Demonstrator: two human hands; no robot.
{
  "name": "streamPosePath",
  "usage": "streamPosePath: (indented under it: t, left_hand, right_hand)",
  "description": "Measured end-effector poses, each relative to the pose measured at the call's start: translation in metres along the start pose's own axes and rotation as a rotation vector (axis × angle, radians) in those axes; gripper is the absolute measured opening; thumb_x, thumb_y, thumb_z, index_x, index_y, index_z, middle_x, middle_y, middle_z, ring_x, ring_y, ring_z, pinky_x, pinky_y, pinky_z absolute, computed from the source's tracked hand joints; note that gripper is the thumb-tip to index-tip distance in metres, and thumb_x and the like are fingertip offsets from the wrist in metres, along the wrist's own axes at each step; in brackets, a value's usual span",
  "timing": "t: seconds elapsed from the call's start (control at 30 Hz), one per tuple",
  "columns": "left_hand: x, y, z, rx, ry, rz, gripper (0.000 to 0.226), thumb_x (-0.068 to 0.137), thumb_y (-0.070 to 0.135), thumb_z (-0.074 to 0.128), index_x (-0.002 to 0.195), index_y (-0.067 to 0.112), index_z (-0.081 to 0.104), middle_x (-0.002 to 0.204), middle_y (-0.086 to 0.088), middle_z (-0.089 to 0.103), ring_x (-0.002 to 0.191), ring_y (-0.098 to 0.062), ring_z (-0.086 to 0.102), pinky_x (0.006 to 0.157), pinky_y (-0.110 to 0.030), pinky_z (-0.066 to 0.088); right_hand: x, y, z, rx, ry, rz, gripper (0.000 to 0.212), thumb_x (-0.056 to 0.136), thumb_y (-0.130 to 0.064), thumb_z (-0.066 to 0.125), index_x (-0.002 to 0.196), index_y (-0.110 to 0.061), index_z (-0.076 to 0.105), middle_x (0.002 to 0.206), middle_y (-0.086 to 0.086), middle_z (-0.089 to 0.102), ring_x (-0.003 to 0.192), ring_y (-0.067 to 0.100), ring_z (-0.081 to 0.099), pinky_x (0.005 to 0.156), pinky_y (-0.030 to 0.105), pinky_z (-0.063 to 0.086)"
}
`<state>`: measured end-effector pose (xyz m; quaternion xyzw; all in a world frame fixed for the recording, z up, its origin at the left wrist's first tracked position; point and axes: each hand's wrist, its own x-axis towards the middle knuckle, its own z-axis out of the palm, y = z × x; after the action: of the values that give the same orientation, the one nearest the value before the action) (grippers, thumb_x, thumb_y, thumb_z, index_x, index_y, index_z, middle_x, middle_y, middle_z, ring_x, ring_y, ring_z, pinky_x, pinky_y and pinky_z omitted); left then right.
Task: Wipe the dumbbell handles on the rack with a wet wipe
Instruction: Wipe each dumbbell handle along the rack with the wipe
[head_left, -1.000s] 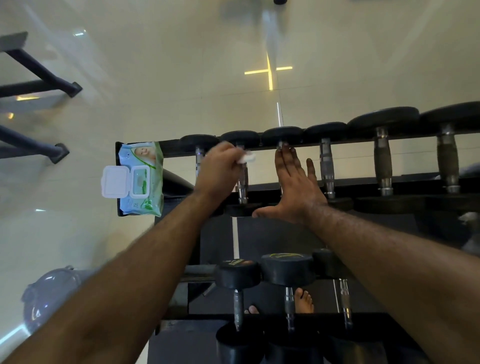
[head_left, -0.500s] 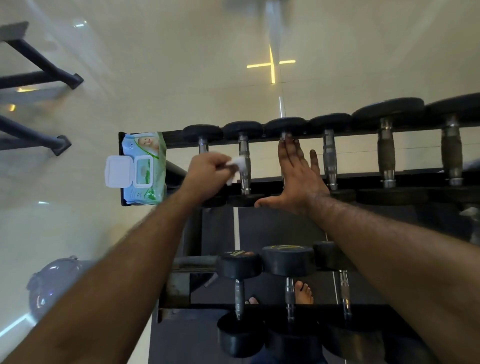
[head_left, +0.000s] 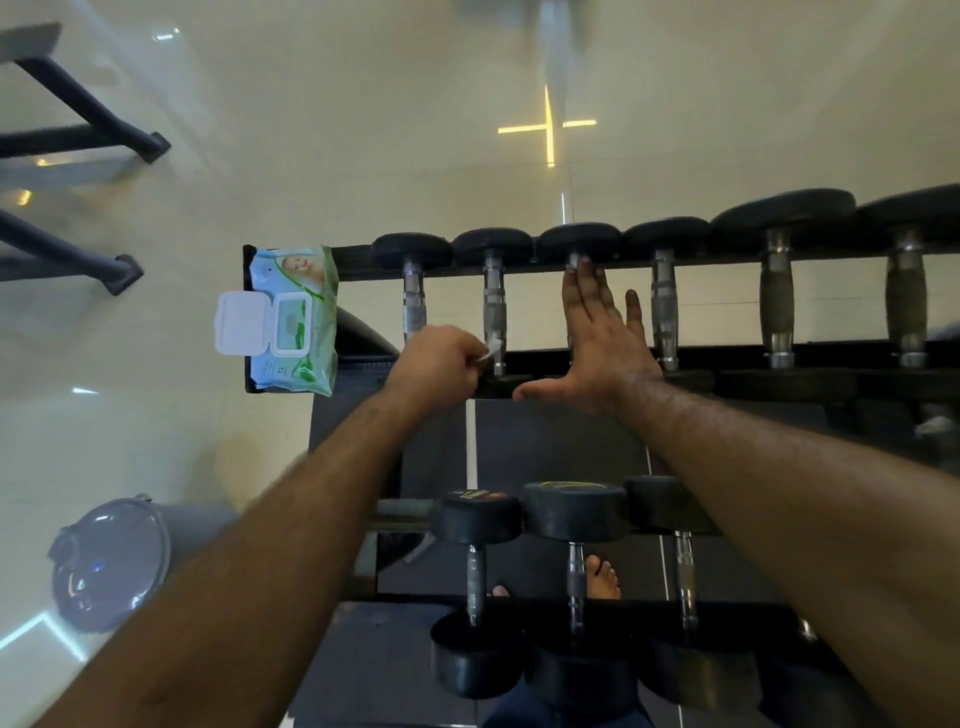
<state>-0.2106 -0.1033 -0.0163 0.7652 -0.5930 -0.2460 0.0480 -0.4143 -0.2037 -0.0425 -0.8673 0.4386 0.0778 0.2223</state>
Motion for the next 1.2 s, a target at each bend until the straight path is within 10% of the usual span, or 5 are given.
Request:
streamPosePath:
  t: [0.47,0.7,0.83,1.03,1.2]
  left_hand:
    - [0.007,0.003,-0.039,0.205,-0.238,0.252,0.023,0.099,0.01,0.063,0.115,0.021,0.077,0.101,0.008,0.071,0.09,-0.011,0.064,0.078,-0.024,0.046]
    - [-0.053,-0.021,-0.042,-0.608,0.355,-0.13,0.014,0.096,0.019,0.067,0.099,0.02,0.08,0.084,0.0,0.074,0.081,-0.015,0.069,0.074,-0.035,0.058]
    - [-0.069,-0.023,-0.03,-1.361,0.579,-0.506,0.016,0.099,0.009,0.066,0.108,0.017,0.077,0.102,-0.002,0.078,0.093,-0.015,0.075,0.072,-0.034,0.063]
    - [-0.068,-0.052,-0.024,-1.487,0.648,-0.562,0.019,0.1,0.005,0.066,0.109,0.02,0.073,0.117,-0.003,0.075,0.106,-0.018,0.074,0.076,-0.028,0.063]
    - [-0.075,-0.077,-0.023,-1.462,0.682,-0.542,0.021,0.098,0.006,0.069,0.114,0.017,0.075,0.119,-0.006,0.076,0.112,-0.023,0.073,0.092,-0.041,0.062]
  right_hand:
    - [0.0,-0.001,0.007,-0.033,0.029,0.01,0.161,0.061,-0.102,0.063,0.161,-0.025,-0.038,0.167,-0.006,-0.047,0.158,0.019,-0.036,0.13,0.063,-0.01]
    - [-0.005,-0.02,0.004,-0.109,0.148,-0.067,0.154,0.063,-0.109,0.046,0.172,-0.013,-0.006,0.178,0.008,-0.018,0.165,0.027,-0.018,0.131,0.06,-0.009]
    - [-0.015,-0.094,0.015,-0.204,0.092,-0.355,0.093,0.081,-0.082,0.068,0.148,-0.019,0.055,0.147,0.008,0.059,0.137,0.032,0.05,0.118,0.05,0.038]
    - [0.006,-0.156,0.025,-0.662,-0.159,-0.063,0.039,0.101,-0.025,0.067,0.135,-0.008,0.064,0.137,0.019,0.063,0.133,0.043,0.052,0.103,0.054,0.051]
    - [0.005,-0.14,0.038,-0.522,0.015,-0.136,0.02,0.104,-0.018,0.061,0.121,-0.014,0.071,0.124,0.009,0.071,0.127,0.032,0.057,0.107,0.049,0.047]
